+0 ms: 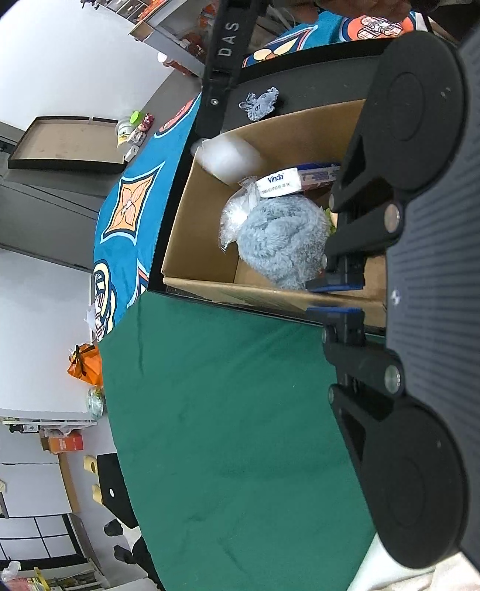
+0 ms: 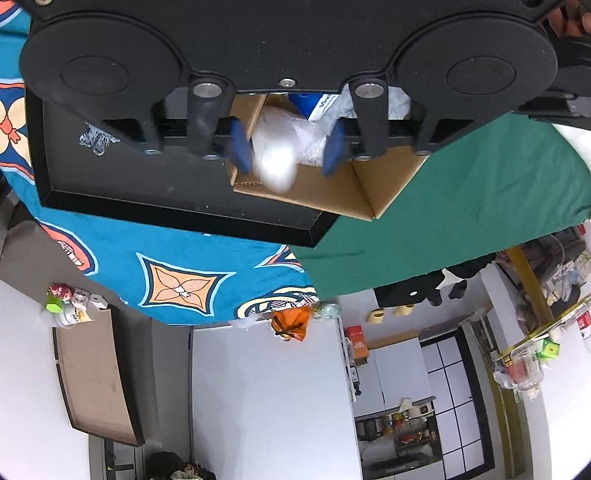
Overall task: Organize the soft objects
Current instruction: 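Carry the white cloth ball into the box and open the right gripper, then move the right gripper toward the grey bunny plush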
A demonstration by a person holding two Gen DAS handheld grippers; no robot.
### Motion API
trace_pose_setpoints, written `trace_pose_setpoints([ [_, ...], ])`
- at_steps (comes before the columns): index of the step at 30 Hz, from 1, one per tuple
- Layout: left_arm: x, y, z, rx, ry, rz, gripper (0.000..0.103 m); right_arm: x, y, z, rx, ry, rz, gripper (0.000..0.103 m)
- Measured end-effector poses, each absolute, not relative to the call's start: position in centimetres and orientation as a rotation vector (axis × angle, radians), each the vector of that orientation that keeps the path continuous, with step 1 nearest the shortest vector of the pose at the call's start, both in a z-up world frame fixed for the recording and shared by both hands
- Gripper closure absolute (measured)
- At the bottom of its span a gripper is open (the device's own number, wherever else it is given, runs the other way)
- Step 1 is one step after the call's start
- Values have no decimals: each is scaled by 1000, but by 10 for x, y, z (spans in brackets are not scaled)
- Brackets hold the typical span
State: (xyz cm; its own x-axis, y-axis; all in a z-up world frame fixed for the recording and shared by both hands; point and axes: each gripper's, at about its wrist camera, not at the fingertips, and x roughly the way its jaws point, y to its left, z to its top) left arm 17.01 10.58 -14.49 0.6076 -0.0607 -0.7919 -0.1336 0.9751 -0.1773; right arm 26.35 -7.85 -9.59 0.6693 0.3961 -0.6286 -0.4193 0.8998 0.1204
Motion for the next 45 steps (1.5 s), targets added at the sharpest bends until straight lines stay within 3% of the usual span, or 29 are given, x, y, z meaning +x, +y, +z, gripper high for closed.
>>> trace_pose_setpoints([
  [21, 171, 85, -139, -88, 935, 96, 91, 270, -133, -88, -109, 756, 425, 48],
  [25, 173, 76, -137, -15, 946, 118, 85, 277, -150, -94, -82, 745, 414, 48],
  [29, 175, 70, -134, 34, 951, 159, 61, 283, -169, -114, 4, 776, 384, 48],
  [32, 181, 69, -131, 13, 951, 173, 55, 288, -176, -121, 44, 786, 373, 48],
  [39, 198, 60, -125, 21, 944, 228, 48, 303, -188, -135, 80, 804, 342, 48],
  [45, 212, 52, -126, 52, 955, 262, 47, 314, -199, -146, 102, 812, 296, 33],
])
